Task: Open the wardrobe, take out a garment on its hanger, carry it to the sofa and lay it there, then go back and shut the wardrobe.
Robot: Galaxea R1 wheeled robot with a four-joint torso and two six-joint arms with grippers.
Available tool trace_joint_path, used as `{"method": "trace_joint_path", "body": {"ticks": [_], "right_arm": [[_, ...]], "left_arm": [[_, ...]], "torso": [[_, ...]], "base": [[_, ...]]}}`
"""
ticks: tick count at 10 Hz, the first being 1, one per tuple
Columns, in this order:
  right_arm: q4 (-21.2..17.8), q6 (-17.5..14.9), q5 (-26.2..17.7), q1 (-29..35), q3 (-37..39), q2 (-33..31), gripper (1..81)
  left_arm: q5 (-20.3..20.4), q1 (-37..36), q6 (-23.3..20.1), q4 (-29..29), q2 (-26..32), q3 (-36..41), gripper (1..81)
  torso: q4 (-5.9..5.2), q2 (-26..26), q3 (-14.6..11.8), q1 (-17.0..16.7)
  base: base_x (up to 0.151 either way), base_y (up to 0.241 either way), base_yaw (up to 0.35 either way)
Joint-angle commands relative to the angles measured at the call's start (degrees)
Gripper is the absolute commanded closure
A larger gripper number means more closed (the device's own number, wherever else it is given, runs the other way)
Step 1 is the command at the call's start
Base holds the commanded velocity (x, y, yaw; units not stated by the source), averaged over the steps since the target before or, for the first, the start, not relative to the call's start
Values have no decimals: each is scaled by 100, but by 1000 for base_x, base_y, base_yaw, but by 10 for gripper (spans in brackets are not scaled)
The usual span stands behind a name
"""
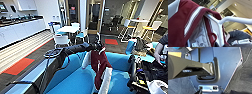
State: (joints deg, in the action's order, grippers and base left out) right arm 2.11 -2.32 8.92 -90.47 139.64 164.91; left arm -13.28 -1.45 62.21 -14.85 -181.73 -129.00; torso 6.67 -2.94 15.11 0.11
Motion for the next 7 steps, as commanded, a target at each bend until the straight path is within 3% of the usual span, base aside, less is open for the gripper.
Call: {"method": "trace_joint_path", "body": {"ticks": [1, 7], "right_arm": [[79, -14, -365, 50, -26, -61, 10], [114, -23, -356, 23, -26, -9, 10]], "left_arm": [[282, -1151, -69, -396, -328, -213, 811], [-16, -378, -60, -1222, 127, -432, 811]], "torso": [[0, 0, 0, 0], [0, 0, 0, 0]], "base": [[0, 0, 0], [0, 0, 0]]}}
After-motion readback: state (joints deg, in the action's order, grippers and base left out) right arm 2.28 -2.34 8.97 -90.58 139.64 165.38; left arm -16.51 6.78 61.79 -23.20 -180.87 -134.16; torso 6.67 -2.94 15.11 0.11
